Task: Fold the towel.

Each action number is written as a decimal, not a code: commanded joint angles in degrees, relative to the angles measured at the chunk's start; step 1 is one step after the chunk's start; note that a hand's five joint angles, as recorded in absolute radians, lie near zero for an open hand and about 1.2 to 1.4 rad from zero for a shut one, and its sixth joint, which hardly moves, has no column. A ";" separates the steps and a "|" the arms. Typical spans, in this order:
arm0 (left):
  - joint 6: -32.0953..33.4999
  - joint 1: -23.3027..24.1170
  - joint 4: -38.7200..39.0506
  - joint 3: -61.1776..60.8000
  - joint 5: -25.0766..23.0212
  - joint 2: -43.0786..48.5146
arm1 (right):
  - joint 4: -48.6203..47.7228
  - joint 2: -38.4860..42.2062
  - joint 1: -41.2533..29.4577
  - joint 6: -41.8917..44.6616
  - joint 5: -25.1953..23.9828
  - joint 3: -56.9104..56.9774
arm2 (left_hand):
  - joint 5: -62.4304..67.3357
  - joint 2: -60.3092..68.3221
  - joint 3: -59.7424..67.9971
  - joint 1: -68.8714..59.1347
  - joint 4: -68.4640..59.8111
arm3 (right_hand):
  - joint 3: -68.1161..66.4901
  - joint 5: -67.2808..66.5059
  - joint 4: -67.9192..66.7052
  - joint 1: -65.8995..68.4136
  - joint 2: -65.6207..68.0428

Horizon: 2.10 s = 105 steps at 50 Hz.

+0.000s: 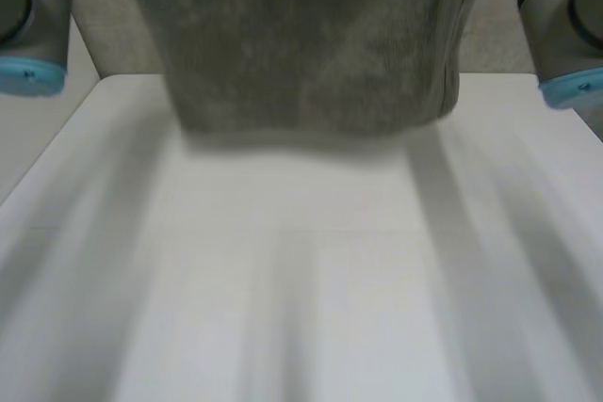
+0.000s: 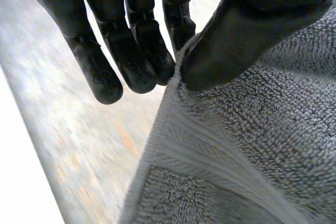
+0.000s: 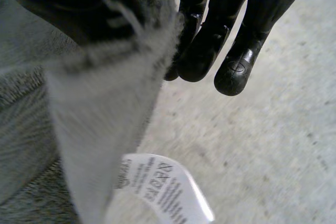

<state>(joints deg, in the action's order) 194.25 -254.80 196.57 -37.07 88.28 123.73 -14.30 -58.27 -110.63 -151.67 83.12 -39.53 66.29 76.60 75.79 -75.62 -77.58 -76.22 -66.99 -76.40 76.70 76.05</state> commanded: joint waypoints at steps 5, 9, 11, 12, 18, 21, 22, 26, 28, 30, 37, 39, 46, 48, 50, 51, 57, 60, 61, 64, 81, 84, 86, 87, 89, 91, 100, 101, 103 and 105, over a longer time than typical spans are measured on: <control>-0.37 -0.44 1.09 -19.39 -0.03 -7.00 | 0.94 -4.82 2.35 -1.35 -8.31 -17.12 | 3.71 3.40 4.21 -4.38 -2.42 | -3.78 -3.01 -3.60 3.30 3.95; -0.28 -1.05 3.99 -30.17 -1.44 -9.21 | 1.03 -6.33 4.46 -1.35 -9.91 -24.54 | 3.71 3.40 4.21 -4.38 -2.42 | -3.78 -3.01 -3.60 3.30 3.95; -0.02 -1.14 7.40 -41.19 -3.54 -11.31 | 1.29 -8.95 7.00 -1.26 -11.48 -31.80 | 3.71 3.40 4.21 -4.38 -2.42 | -3.78 -3.01 -3.60 3.30 3.95; -0.01 -1.14 7.42 -41.24 -3.55 -11.32 | 1.29 -8.96 7.01 -1.26 -11.49 -31.84 | 3.71 3.40 4.21 -4.38 -2.42 | -3.78 -3.01 -3.60 3.30 3.95; 0.34 -2.72 12.51 -60.53 -7.76 -20.08 | 4.09 -14.48 9.03 -0.74 -14.91 -44.90 | 3.71 3.40 4.21 -4.38 -2.42 | -3.78 -3.01 -3.60 3.30 3.95; 0.42 -4.12 13.31 -68.36 -9.43 -25.61 | 8.04 -19.57 10.08 0.05 -16.14 -49.66 | 3.71 3.40 4.21 -4.38 -2.42 | -3.78 -3.01 -3.60 3.30 3.95; 0.42 -4.13 13.31 -68.40 -9.44 -25.64 | 10.32 -22.47 11.30 0.58 -16.41 -51.77 | 3.71 3.40 4.21 -4.38 -2.42 | -3.78 -3.01 -3.60 3.30 3.95; 0.51 -7.11 13.40 -77.69 -11.72 -34.32 | 15.15 -27.40 13.68 1.11 -16.85 -55.11 | 3.71 3.40 4.21 -4.38 -2.42 | -3.78 -3.01 -3.60 3.30 3.95; 0.51 -7.91 13.40 -80.09 -12.43 -36.98 | 17.55 -29.70 14.39 1.46 -16.94 -56.18 | 3.71 3.40 4.21 -4.38 -2.42 | -3.78 -3.01 -3.60 3.30 3.95; 0.42 -8.61 13.31 -82.11 -13.31 -39.71 | 21.40 -33.82 15.18 1.64 -16.94 -57.32 | 3.71 3.40 4.21 -4.38 -2.42 | -3.78 -3.01 -3.60 3.30 3.95; 0.25 -9.67 12.78 -84.23 -16.82 -48.13 | 25.28 -38.66 15.53 1.81 -16.85 -55.40 | 3.71 3.40 4.21 -4.38 -2.42 | -3.78 -3.01 -3.60 3.30 3.95; 0.34 -9.58 12.78 -83.17 -17.00 -48.32 | 25.29 -38.93 15.71 1.73 -16.85 -53.98 | 3.71 3.40 4.21 -4.38 -2.42 | -3.78 -3.01 -3.60 3.30 3.95; 0.51 -9.67 13.57 -78.52 -17.17 -44.12 | 25.64 -34.30 16.41 2.34 -16.76 -49.15 | 3.71 3.40 4.21 -4.38 -2.42 | -3.78 -3.01 -3.60 3.30 3.95; 0.60 -9.67 13.66 -77.29 -17.17 -41.14 | 25.38 -31.14 16.33 3.13 -16.76 -48.89 | 3.71 3.40 4.21 -4.38 -2.42 | -3.78 -3.01 -3.60 3.30 3.95; 0.60 -9.58 13.66 -75.70 -17.09 -37.86 | 25.37 -28.12 16.24 4.19 -16.50 -48.45 | 3.71 3.40 4.21 -4.38 -2.42 | -3.78 -3.01 -3.60 3.30 3.95; 0.51 -9.14 13.66 -73.87 -17.09 -34.82 | 25.37 -24.82 15.89 5.49 -15.98 -47.66 | 3.71 3.40 4.21 -4.38 -2.42 | -3.78 -3.01 -3.60 3.30 3.95; 0.69 -7.91 13.40 -66.75 -17.09 -21.55 | 25.55 -13.21 15.10 10.86 -13.87 -44.41 | 3.71 3.40 4.21 -4.38 -2.42 | -3.78 -3.01 -3.60 3.30 3.95; 1.30 -6.95 12.96 -62.27 -17.00 -15.04 | 25.29 -9.16 14.74 11.22 -11.85 -42.83 | 3.71 3.40 4.21 -4.38 -2.42 | -3.78 -3.01 -3.60 3.30 3.95; 1.30 -6.94 12.96 -62.25 -17.00 -15.01 | 24.85 -7.57 14.74 11.13 -10.97 -42.04 | 3.71 3.40 4.21 -4.38 -2.42 | -3.78 -3.01 -3.60 3.30 3.95; 3.59 -6.15 12.78 -57.85 -17.00 -9.47 | 23.88 -6.06 14.66 10.96 -10.52 -41.24 | 3.71 3.40 4.21 -4.38 -2.42 | -3.78 -3.01 -3.60 3.30 3.95; 10.53 -5.18 11.73 -43.88 -16.38 6.44 | 11.31 4.13 13.25 8.23 -9.47 -36.93 | 3.71 3.40 4.21 -4.38 -2.42 | -3.78 -3.01 -3.60 3.30 3.95; 10.62 -4.66 11.81 -42.91 -16.29 7.40 | 11.40 5.89 12.90 8.49 -8.77 -35.88 | -16.11 -16.43 -15.61 15.44 17.40 | 22.92 23.68 23.09 -23.39 -22.74; 10.62 -4.13 11.73 -42.30 -16.21 7.93 | 11.40 6.24 12.64 8.49 -8.07 -35.62 | -40.84 -41.16 -40.34 40.17 42.13 | 51.72 52.48 51.90 -52.19 -51.55; 10.62 -3.70 11.64 -41.60 -16.12 8.45 | 11.40 6.24 12.63 8.49 -8.06 -35.61 | -61.16 -61.47 -60.66 60.49 62.45 | 52.01 52.77 52.19 -52.48 -51.83; 10.62 -3.43 11.64 -41.16 -15.94 8.55 | 11.31 6.16 12.55 8.14 -6.05 -35.53 | -65.57 -65.88 -65.07 64.90 66.86 | 66.22 66.99 66.40 -66.70 -66.05; 10.62 -3.34 11.64 -40.72 -15.15 8.46 | 11.31 5.81 12.46 7.79 -5.17 -35.44 | -65.57 -65.89 -65.07 64.90 66.86 | 66.22 66.99 66.40 -66.70 -66.05; 10.09 -3.34 10.76 -40.80 -10.24 3.38 | 11.40 -2.26 12.55 1.49 -3.75 -36.93 | -65.57 -65.89 -65.07 64.90 66.86 | 66.22 66.99 66.40 -66.70 -66.05; 9.92 -3.34 10.32 -41.50 -9.80 1.62 | 11.40 -2.28 12.55 1.46 -3.75 -36.93 | -65.57 -65.89 -65.07 64.90 66.86 | 66.22 66.99 66.40 -66.70 -66.05; 9.66 -3.34 9.62 -42.72 -9.36 -0.22 | 11.66 -7.18 12.90 -2.91 -4.28 -39.12 | -65.57 -65.89 -65.07 64.90 66.86 | 66.22 66.99 66.40 -66.70 -66.05; 9.21 -3.60 8.91 -44.49 -9.09 -2.53 | 11.75 -9.47 12.99 -4.32 -4.80 -40.78 | -65.57 -65.89 -65.07 64.90 66.86 | 66.22 66.99 66.40 -66.70 -66.05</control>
<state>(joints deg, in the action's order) 204.26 -258.09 207.18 -78.11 77.78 127.18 -2.86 -59.64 -98.11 -149.29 79.51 -76.36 3.08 14.41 14.57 -14.75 -14.96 -14.26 -3.30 -14.96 13.33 13.80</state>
